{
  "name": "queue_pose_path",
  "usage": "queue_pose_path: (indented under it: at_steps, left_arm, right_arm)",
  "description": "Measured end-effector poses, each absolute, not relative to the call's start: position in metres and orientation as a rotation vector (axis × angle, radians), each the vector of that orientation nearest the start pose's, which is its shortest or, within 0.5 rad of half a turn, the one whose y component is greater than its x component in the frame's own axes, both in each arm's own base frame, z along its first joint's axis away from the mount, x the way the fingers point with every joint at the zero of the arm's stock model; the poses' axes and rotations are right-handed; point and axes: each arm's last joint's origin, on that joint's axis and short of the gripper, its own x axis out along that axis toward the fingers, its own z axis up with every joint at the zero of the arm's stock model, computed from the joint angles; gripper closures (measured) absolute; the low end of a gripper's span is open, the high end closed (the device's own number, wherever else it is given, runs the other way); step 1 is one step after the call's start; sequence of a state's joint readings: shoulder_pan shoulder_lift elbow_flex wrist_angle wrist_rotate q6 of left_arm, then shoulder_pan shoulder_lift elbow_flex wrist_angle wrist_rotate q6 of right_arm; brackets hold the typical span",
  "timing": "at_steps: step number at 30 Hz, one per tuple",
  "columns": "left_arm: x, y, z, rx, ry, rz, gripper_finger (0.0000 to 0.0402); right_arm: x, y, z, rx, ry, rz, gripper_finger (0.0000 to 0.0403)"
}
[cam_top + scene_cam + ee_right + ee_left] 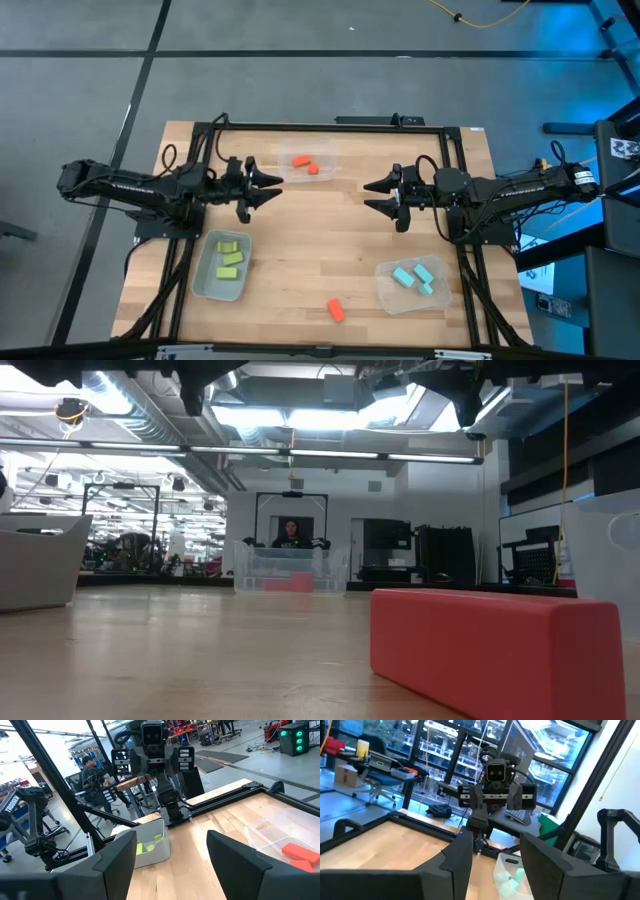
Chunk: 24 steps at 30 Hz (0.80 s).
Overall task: Sort & place blocks by color
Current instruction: Put the orange half pillar block into the top transparent bin
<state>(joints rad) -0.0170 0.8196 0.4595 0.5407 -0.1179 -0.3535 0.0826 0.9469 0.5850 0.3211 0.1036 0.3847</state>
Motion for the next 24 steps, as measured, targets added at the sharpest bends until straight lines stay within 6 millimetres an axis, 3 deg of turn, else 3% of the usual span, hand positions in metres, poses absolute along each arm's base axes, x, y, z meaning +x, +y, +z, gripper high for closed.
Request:
queue_pose_path:
  at_steps: [14, 20, 24]
  left_arm:
    - [0.185, 0.0, 0.284, -0.333, -0.195, 0.075, 0.0247]
    - [0.185, 0.001, 0.283, -0.335, -0.198, 0.094, 0.0247]
    - [0.185, 0.001, 0.283, -0.343, -0.197, 0.093, 0.0247]
  right_arm:
    - [0.212, 0.015, 0.283, 0.394, 0.036, -0.028, 0.0157]
    - [0.214, 0.016, 0.28, 0.712, 0.067, 0.004, 0.0157]
    - [0.229, 0.035, 0.275, 0.861, 0.301, 0.089, 0.0157]
